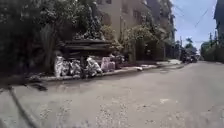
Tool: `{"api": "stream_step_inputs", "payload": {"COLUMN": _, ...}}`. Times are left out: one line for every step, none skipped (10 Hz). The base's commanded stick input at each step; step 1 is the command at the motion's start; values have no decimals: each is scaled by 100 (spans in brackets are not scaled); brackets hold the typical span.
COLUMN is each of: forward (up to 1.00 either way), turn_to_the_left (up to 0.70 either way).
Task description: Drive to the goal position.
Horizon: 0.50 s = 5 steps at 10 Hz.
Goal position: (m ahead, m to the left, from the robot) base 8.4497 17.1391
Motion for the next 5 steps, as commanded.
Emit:
{"api": "stream_step_inputs", "payload": {"forward": 0, "turn_to_the_left": 100}}
{"api": "stream_step_inputs", "payload": {"forward": 0, "turn_to_the_left": 100}}
{"api": "stream_step_inputs", "payload": {"forward": 0, "turn_to_the_left": 100}}
{"api": "stream_step_inputs", "payload": {"forward": 0, "turn_to_the_left": 100}}
{"api": "stream_step_inputs", "payload": {"forward": 0, "turn_to_the_left": 100}}
